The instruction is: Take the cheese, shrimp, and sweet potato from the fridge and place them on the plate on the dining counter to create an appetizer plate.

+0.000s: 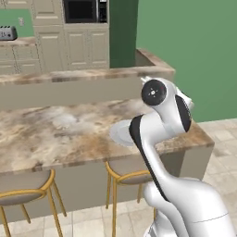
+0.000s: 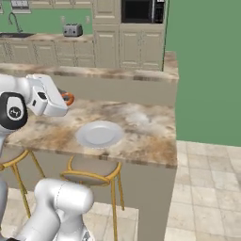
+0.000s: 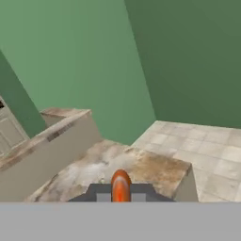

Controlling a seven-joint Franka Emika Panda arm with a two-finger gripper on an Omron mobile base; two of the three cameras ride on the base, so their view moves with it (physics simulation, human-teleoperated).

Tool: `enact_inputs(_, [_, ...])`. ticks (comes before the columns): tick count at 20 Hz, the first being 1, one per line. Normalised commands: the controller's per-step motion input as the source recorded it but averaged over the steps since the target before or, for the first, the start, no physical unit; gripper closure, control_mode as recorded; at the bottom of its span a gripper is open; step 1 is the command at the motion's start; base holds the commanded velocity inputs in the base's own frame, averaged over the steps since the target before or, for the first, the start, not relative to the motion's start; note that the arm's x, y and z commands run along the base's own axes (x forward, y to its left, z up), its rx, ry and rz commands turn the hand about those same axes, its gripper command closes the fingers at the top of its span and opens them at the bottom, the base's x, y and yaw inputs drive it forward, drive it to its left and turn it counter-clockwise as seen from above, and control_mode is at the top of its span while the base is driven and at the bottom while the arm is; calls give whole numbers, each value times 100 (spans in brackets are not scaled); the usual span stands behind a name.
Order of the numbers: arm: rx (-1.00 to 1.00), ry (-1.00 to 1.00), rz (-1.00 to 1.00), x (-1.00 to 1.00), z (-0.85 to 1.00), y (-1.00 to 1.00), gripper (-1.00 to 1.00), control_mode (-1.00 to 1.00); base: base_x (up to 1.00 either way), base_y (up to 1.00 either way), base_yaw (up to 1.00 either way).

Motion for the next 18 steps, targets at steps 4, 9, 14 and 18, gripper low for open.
enact_inputs(4, [0, 0, 0, 0, 0, 0, 100, 100, 95, -55, 29])
enact_inputs(9, [0, 9, 9, 60, -9, 2, 100, -100, 40, -4, 9])
enact_inputs(14, [0, 24, 9, 56, -6, 24, 100, -100, 0, 0, 0])
enact_inputs(18, [0, 43, 9, 27, -4, 33, 100, -100, 0, 0, 0])
